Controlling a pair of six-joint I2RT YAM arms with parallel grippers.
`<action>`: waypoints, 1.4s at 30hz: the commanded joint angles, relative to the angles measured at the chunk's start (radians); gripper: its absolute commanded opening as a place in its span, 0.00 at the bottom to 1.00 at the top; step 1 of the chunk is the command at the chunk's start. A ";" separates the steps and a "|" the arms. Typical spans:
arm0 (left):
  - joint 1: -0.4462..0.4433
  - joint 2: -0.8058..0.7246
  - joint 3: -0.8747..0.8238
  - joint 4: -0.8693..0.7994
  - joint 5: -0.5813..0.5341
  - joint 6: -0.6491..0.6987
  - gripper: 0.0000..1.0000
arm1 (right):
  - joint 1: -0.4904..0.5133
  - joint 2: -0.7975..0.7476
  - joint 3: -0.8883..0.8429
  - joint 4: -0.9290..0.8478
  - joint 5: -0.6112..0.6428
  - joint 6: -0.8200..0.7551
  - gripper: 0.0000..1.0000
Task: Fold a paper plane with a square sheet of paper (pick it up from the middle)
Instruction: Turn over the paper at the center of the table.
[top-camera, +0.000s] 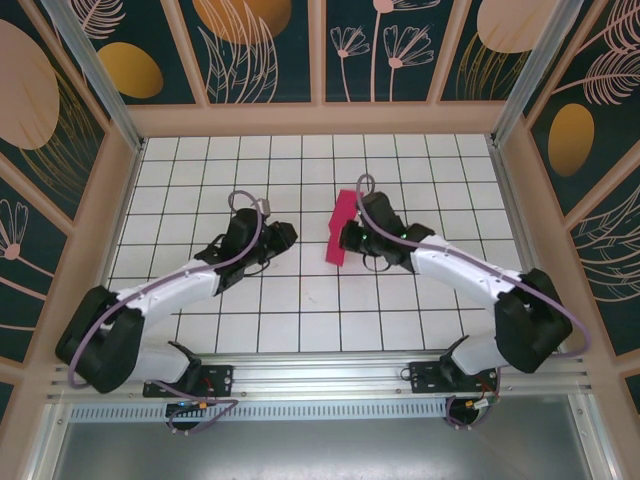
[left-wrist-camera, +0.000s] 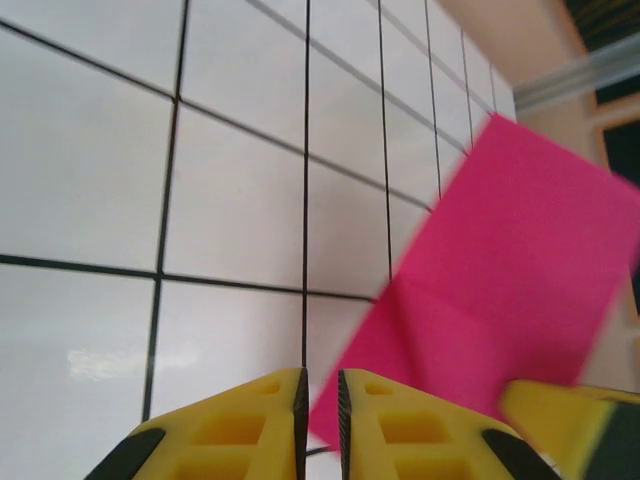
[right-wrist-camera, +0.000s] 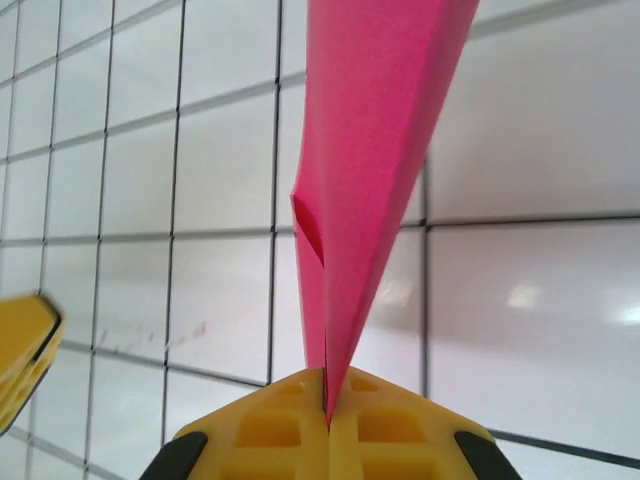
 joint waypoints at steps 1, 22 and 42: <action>0.002 -0.076 -0.047 -0.055 -0.161 -0.023 0.19 | 0.012 0.008 0.128 -0.418 0.255 -0.133 0.01; 0.005 -0.541 -0.240 -0.227 -0.606 -0.096 0.22 | 0.266 0.692 0.662 -0.736 0.253 -0.108 0.16; 0.008 -0.115 -0.116 0.054 0.002 0.019 0.29 | -0.180 0.147 -0.049 0.176 -0.367 -0.082 0.44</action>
